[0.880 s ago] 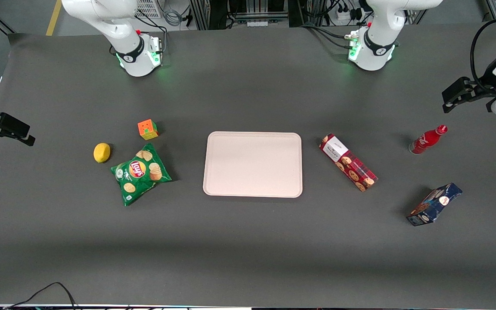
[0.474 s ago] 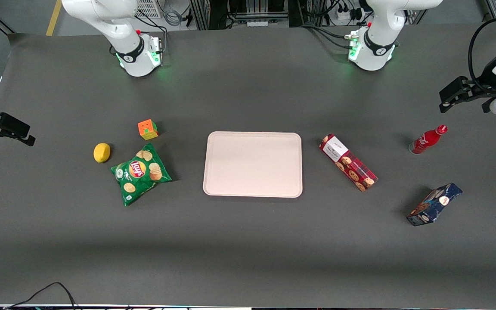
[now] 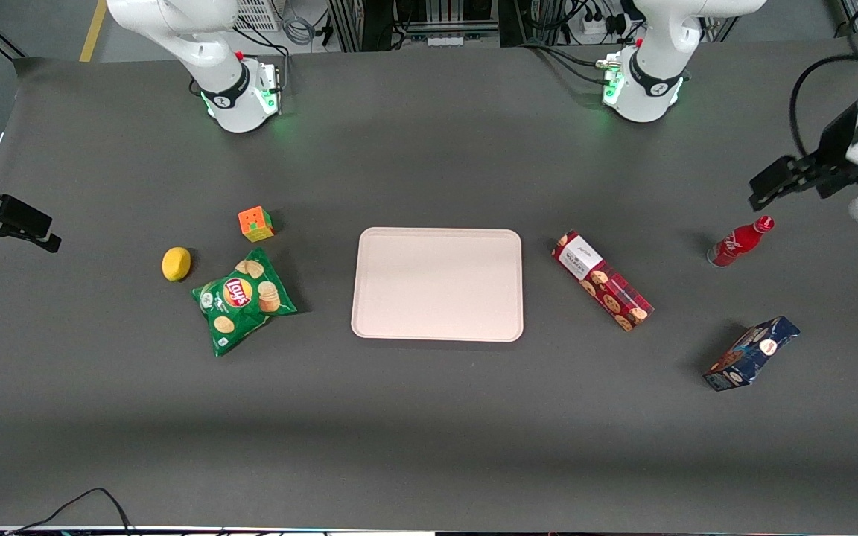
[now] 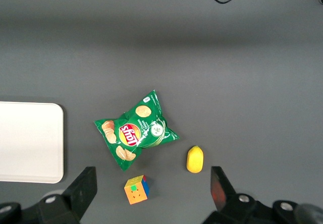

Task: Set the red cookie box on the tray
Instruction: 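Move the left gripper down over the red plaid shortbread box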

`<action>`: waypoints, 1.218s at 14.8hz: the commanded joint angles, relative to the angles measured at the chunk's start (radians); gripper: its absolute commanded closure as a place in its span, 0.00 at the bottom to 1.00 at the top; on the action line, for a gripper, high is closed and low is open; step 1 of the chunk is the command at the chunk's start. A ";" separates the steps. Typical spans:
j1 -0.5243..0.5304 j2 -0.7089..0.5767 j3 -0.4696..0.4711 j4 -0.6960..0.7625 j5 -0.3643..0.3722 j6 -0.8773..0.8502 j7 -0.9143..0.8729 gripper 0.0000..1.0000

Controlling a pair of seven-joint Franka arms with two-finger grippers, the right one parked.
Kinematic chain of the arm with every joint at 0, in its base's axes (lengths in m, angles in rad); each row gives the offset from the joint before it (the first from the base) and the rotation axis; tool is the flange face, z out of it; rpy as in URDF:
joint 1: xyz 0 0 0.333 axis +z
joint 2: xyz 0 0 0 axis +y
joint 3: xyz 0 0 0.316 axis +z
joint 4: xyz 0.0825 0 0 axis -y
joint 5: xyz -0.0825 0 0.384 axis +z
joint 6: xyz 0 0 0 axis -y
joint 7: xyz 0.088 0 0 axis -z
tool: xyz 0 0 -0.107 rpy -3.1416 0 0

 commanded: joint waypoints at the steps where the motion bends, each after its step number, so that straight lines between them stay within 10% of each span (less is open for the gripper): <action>1: -0.035 0.044 -0.003 -0.060 -0.007 0.091 -0.226 0.00; 18: -0.129 0.338 -0.017 -0.382 -0.013 0.680 -0.678 0.00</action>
